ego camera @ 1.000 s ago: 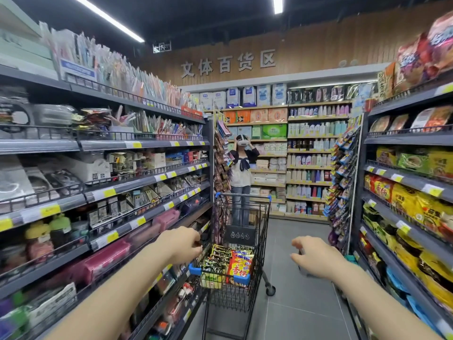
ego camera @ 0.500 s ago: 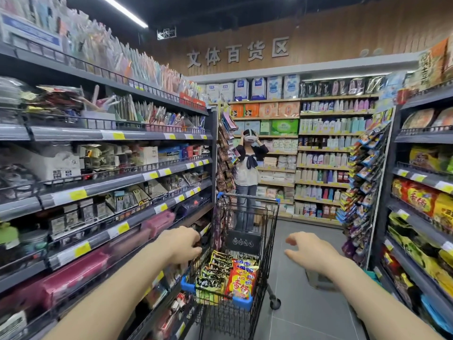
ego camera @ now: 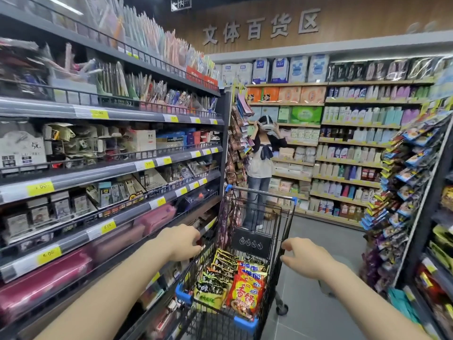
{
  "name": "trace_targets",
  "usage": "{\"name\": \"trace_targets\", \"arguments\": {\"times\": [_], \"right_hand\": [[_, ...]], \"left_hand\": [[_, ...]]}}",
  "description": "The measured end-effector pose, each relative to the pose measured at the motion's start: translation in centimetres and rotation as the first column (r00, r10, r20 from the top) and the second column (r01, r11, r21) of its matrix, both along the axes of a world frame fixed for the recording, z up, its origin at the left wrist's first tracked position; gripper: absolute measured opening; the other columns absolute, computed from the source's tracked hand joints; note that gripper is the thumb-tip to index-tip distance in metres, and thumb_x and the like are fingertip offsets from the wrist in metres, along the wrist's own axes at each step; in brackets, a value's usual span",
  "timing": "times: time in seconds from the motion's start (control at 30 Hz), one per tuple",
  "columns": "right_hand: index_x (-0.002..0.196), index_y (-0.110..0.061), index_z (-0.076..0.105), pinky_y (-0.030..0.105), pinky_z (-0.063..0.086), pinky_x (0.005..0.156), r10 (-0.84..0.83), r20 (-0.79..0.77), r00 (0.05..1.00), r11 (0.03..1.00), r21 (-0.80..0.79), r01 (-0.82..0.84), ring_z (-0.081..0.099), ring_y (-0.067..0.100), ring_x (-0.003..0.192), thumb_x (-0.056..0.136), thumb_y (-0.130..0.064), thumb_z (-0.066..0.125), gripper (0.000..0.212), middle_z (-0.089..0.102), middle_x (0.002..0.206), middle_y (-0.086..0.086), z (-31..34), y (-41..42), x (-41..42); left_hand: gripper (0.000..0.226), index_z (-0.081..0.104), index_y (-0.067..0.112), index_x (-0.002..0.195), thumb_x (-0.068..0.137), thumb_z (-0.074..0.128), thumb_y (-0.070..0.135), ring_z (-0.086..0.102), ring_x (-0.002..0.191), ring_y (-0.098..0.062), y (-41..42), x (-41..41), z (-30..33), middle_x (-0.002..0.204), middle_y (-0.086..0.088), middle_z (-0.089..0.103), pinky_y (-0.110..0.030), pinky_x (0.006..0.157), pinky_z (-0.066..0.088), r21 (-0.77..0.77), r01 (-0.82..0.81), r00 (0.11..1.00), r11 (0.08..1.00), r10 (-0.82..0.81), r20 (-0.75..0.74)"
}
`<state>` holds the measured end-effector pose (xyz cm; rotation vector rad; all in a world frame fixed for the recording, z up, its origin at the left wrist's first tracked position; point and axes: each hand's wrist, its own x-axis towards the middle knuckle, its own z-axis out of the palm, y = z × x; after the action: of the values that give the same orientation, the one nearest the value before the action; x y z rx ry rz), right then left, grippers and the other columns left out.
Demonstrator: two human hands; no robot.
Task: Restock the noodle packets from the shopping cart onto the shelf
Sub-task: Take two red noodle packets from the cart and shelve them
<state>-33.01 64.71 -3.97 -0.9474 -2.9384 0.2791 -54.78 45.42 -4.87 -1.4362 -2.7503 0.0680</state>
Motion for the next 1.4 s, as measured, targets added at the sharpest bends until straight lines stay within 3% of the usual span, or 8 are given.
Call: {"name": "trace_targets", "arguments": {"times": [0.33, 0.5, 0.63, 0.77, 0.97, 1.1, 1.3, 1.4], "right_hand": [[0.131, -0.016, 0.052, 0.035, 0.049, 0.098, -0.052, 0.000, 0.999, 0.997, -0.063, 0.052, 0.058, 0.018, 0.116, 0.094, -0.030, 0.050, 0.040, 0.059, 0.131, 0.002, -3.3, 6.4, -11.9], [0.129, -0.018, 0.053, 0.033, 0.048, 0.097, -0.121, -0.005, 0.993, 0.986, -0.115, 0.120, 0.058, 0.017, 0.114, 0.094, -0.030, 0.049, 0.038, 0.060, 0.127, 0.001, -4.4, 10.3, -19.1], [0.129, -0.018, 0.052, 0.031, 0.048, 0.097, -0.177, -0.013, 0.984, 0.975, -0.138, 0.174, 0.058, 0.017, 0.113, 0.094, -0.031, 0.049, 0.038, 0.060, 0.128, 0.001, -5.3, 13.2, -24.3], [0.130, -0.017, 0.052, 0.036, 0.047, 0.099, -0.214, 0.010, 0.977, 0.964, -0.159, 0.213, 0.058, 0.018, 0.115, 0.093, -0.031, 0.049, 0.040, 0.059, 0.130, 0.002, -7.4, 15.4, -27.7], [0.138, -0.017, 0.045, 0.034, 0.047, 0.099, -0.268, 0.073, 0.961, 0.941, -0.195, 0.278, 0.056, 0.019, 0.119, 0.095, -0.029, 0.046, 0.044, 0.055, 0.136, 0.002, -11.6, 18.5, -30.2], [0.138, -0.018, 0.045, 0.037, 0.048, 0.098, -0.301, 0.131, 0.945, 0.919, -0.226, 0.324, 0.056, 0.019, 0.120, 0.093, -0.027, 0.046, 0.046, 0.055, 0.137, 0.002, -15.6, 20.9, -31.5], [0.126, -0.020, 0.053, 0.038, 0.050, 0.092, -0.296, 0.232, 0.927, 0.888, -0.291, 0.356, 0.059, 0.021, 0.111, 0.092, -0.030, 0.051, 0.036, 0.061, 0.124, 0.002, -23.3, 23.7, -34.1], [0.112, -0.022, 0.055, 0.039, 0.054, 0.084, -0.304, 0.272, 0.913, 0.857, -0.340, 0.387, 0.064, 0.019, 0.094, 0.090, -0.035, 0.052, 0.026, 0.065, 0.106, 0.000, -28.1, 25.4, -34.9]], "left_hand": [[0.030, 0.055, 0.011, 0.098, 0.092, 0.042, 0.037, 0.059, 0.094, -0.026, 7.9, -11.6, -1.8, 0.103, -0.007, 0.062, -0.035, 0.076, 0.048, -0.035, 0.072, 0.997, 0.997, -0.072, 0.026], [0.024, 0.049, 0.013, 0.085, 0.090, 0.042, 0.036, 0.059, 0.091, -0.030, 13.0, -19.5, -1.6, 0.101, -0.012, 0.063, -0.037, 0.078, 0.049, -0.050, 0.120, 0.992, 0.991, -0.118, 0.055], [0.032, 0.056, 0.010, 0.106, 0.093, 0.041, 0.036, 0.058, 0.100, -0.029, 16.6, -25.0, -1.5, 0.109, -0.009, 0.063, -0.036, 0.079, 0.048, -0.092, 0.154, 0.988, 0.984, -0.150, 0.044], [0.044, 0.049, 0.018, 0.132, 0.094, 0.040, 0.039, 0.055, 0.112, -0.024, 20.1, -29.6, -3.0, 0.127, -0.003, 0.057, -0.037, 0.091, 0.047, -0.106, 0.212, 0.975, 0.971, -0.204, 0.082], [0.045, 0.047, 0.020, 0.134, 0.094, 0.041, 0.040, 0.052, 0.121, -0.021, 24.4, -33.1, -7.4, 0.135, -0.001, 0.054, -0.036, 0.096, 0.045, -0.126, 0.285, 0.954, 0.950, -0.268, 0.137], [0.038, 0.053, 0.020, 0.125, 0.094, 0.042, 0.039, 0.056, 0.114, -0.024, 26.6, -34.5, -11.4, 0.126, -0.004, 0.059, -0.036, 0.090, 0.046, -0.151, 0.309, 0.942, 0.939, -0.280, 0.186], [0.047, 0.043, 0.021, 0.138, 0.096, 0.040, 0.040, 0.048, 0.126, -0.022, 29.2, -36.3, -19.1, 0.142, -0.003, 0.048, -0.039, 0.102, 0.042, -0.196, 0.352, 0.911, 0.915, -0.287, 0.296], [0.048, 0.040, 0.020, 0.141, 0.096, 0.039, 0.037, 0.046, 0.128, -0.020, 30.2, -37.0, -22.9, 0.144, -0.004, 0.045, -0.040, 0.104, 0.040, -0.206, 0.379, 0.895, 0.902, -0.302, 0.327]]}}
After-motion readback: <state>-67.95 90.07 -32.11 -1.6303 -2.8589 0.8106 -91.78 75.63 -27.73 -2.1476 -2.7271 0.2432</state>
